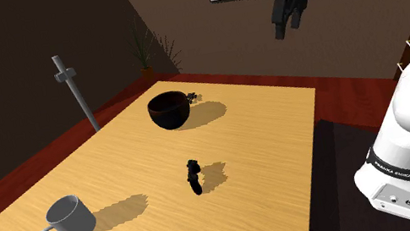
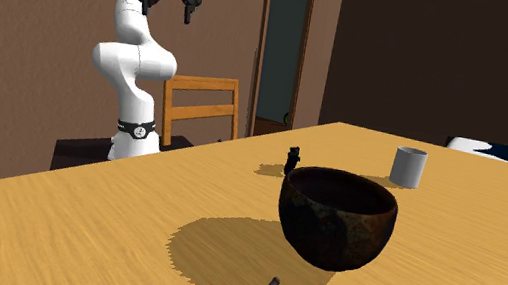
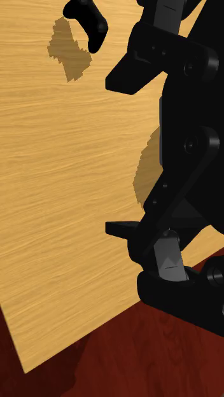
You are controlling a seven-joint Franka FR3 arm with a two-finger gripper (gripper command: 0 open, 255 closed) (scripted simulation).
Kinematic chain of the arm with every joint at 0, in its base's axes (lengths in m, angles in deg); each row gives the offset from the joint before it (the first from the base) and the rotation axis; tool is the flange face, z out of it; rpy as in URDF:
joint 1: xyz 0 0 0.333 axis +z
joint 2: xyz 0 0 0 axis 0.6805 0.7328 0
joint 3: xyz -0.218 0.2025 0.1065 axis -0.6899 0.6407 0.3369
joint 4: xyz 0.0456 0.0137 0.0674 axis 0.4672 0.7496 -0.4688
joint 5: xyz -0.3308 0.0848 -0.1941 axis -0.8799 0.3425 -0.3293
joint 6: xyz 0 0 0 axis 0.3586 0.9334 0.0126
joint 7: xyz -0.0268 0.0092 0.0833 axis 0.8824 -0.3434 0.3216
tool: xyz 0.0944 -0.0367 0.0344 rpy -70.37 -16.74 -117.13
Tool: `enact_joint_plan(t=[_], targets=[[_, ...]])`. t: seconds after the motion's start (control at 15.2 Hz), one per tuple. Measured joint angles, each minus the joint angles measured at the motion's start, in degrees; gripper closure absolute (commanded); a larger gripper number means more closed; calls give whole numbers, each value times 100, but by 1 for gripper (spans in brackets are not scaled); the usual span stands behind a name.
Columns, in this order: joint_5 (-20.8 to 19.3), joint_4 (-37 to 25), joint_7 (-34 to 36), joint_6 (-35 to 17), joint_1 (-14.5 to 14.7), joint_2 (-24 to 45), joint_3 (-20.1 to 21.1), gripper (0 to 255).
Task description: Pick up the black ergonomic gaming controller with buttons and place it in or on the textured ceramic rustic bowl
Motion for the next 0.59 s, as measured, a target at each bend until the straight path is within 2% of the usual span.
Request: enact_joint_plan(t=[0.33, 0.59], targets=[[212, 183, 255, -320, 130, 175, 290, 0], [462, 519, 546, -909, 293, 467, 650, 0]])
